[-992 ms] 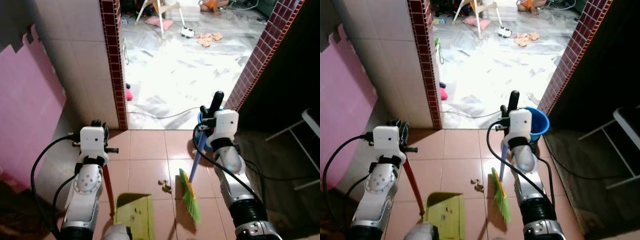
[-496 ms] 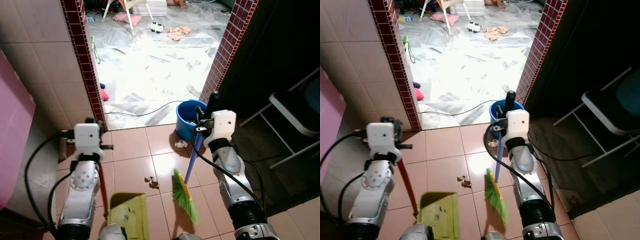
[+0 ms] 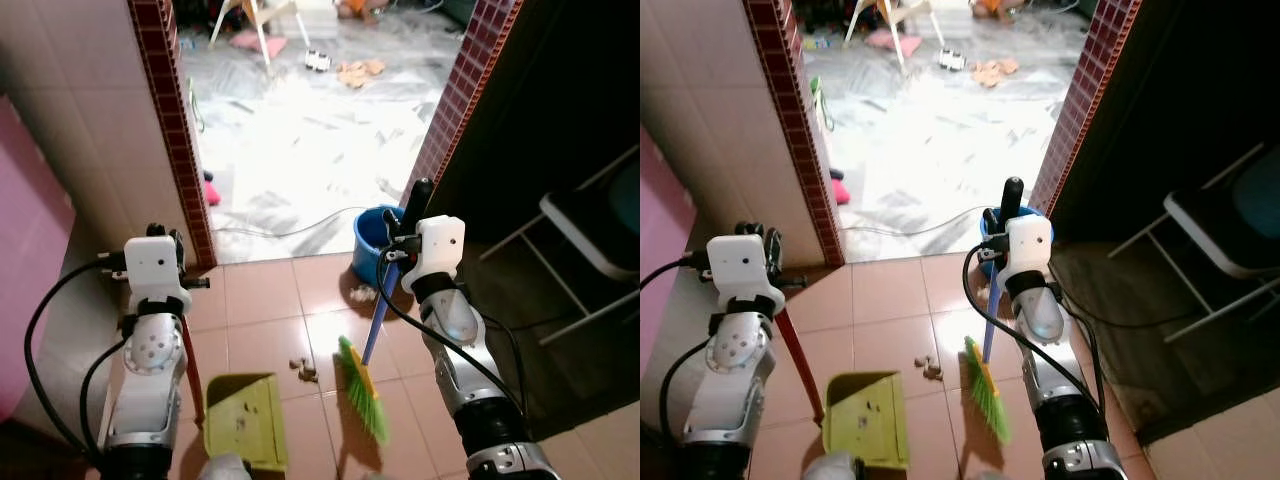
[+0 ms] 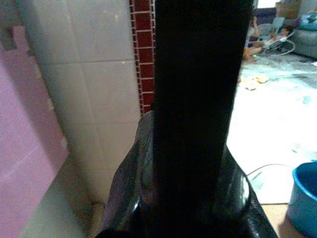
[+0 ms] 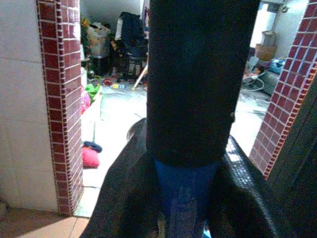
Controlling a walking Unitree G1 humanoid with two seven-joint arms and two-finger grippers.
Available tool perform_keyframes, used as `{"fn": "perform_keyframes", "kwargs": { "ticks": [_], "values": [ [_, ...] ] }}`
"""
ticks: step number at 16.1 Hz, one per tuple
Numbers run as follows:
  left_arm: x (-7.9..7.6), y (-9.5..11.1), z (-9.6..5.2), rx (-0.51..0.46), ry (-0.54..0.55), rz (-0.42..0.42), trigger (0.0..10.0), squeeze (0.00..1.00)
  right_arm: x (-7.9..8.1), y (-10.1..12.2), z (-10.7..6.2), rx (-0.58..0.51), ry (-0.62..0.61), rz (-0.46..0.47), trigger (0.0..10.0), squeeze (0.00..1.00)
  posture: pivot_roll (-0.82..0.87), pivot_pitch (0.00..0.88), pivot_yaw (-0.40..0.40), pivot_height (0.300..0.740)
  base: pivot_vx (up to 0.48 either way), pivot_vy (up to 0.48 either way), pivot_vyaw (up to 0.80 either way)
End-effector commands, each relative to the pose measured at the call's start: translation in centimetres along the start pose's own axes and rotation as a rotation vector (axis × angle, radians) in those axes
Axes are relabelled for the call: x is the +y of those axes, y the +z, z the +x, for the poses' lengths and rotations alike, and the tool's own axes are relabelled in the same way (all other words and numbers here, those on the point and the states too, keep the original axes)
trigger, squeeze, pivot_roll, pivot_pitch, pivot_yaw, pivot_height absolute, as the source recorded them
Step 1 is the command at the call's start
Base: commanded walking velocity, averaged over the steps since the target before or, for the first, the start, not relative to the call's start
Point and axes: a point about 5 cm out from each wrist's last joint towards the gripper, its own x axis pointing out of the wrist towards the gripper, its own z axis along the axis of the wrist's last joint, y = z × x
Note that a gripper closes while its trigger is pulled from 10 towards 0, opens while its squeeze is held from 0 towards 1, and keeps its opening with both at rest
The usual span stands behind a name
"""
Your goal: Sweep floor
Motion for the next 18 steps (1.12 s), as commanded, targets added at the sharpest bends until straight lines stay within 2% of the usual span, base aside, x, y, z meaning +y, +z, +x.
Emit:
{"fn": "perform_keyframes", "kwargs": {
  "ticks": [1,5,10,14,18],
  "values": [
    [-0.6,2.0,0.6,-0.082,-0.013,-0.018,10.0,0.00,-0.3,1.3,0.5,-0.051,-0.003,-0.016,10.0,0.00,-0.01,0.000,-0.056,0.740,0.412,0.000,0.00],
    [-1.2,1.2,0.6,-0.058,-0.039,-0.014,10.0,0.00,-0.3,0.5,0.4,-0.041,-0.017,-0.022,10.0,0.00,0.00,0.000,-0.040,0.740,0.412,0.000,0.00],
    [-2.6,0.2,1.6,-0.042,-0.084,0.018,10.0,0.00,0.6,0.1,1.4,-0.047,-0.013,-0.013,10.0,0.00,0.01,0.000,-0.018,0.740,0.000,0.000,0.00],
    [-2.7,0.1,2.0,-0.054,-0.088,0.030,10.0,0.00,-0.3,0.0,1.6,-0.057,-0.048,-0.028,10.0,0.00,0.03,0.000,-0.024,0.740,0.000,0.000,0.00],
    [-2.0,-0.3,2.4,-0.069,-0.078,0.058,10.0,0.00,-1.0,-0.5,1.3,-0.064,-0.074,-0.039,10.0,0.00,0.04,0.000,-0.025,0.740,0.000,0.000,0.00]
  ]
}}
